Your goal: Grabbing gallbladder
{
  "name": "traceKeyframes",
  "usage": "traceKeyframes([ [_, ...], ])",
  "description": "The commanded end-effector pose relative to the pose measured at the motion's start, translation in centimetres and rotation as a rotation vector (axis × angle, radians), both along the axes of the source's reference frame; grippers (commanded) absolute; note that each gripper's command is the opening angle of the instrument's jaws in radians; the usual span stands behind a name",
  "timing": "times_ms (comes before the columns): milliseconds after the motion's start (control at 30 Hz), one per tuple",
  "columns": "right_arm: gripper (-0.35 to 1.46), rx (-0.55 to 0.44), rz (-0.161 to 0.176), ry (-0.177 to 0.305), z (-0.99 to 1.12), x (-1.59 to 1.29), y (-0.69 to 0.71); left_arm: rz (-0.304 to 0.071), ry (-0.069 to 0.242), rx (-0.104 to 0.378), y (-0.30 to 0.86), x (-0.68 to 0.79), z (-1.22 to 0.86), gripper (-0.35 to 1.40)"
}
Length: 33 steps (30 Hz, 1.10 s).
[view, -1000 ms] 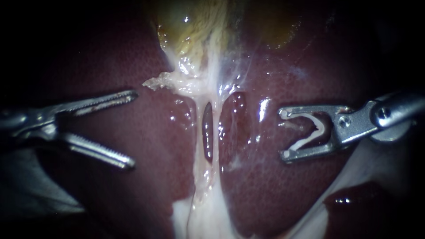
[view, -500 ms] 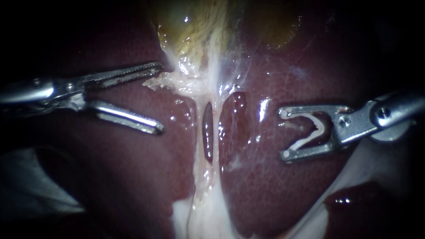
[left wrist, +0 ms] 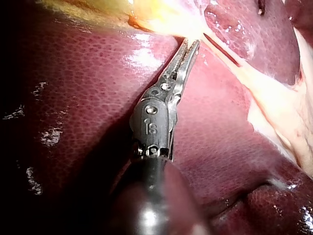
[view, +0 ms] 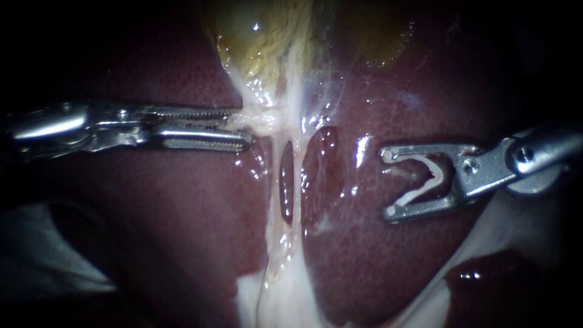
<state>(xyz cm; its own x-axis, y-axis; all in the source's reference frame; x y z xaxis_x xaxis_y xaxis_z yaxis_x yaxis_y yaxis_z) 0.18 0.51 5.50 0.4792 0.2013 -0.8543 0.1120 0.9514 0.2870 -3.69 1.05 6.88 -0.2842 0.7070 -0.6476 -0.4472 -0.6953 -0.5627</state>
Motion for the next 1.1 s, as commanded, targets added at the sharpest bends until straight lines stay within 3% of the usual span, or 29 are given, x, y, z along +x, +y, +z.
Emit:
traceKeyframes([
  [33,0.50,0.000,0.000,0.000,0.00,0.00,0.00,-0.002,-0.001,0.003,0.01,0.00,0.01,-0.18],
  [133,0.50,0.000,0.000,0.000,0.00,0.00,0.00,-0.006,-0.002,0.009,0.02,0.02,-0.01,-0.35],
  [333,0.50,0.000,0.000,0.000,0.00,0.00,0.00,-0.031,-0.005,0.051,0.01,0.04,-0.17,-0.35],
  [500,0.50,0.000,-0.001,0.000,0.00,-0.01,0.00,-0.016,-0.029,0.133,-0.02,0.04,-0.44,-0.35],
  [567,0.50,0.000,-0.001,0.000,0.00,-0.01,0.00,-0.015,-0.031,0.139,0.00,0.05,-0.56,-0.35],
  [700,0.50,0.000,-0.001,0.000,0.00,-0.01,0.00,-0.008,-0.040,0.157,0.16,0.18,-0.81,-0.35],
  [933,0.50,0.000,-0.001,0.000,0.00,-0.01,0.00,-0.055,-0.028,0.160,0.53,0.56,-1.09,-0.35],
  [1100,0.50,0.000,-0.001,0.000,0.00,-0.01,0.00,-0.069,-0.027,0.162,0.61,0.70,-1.13,-0.35],
])
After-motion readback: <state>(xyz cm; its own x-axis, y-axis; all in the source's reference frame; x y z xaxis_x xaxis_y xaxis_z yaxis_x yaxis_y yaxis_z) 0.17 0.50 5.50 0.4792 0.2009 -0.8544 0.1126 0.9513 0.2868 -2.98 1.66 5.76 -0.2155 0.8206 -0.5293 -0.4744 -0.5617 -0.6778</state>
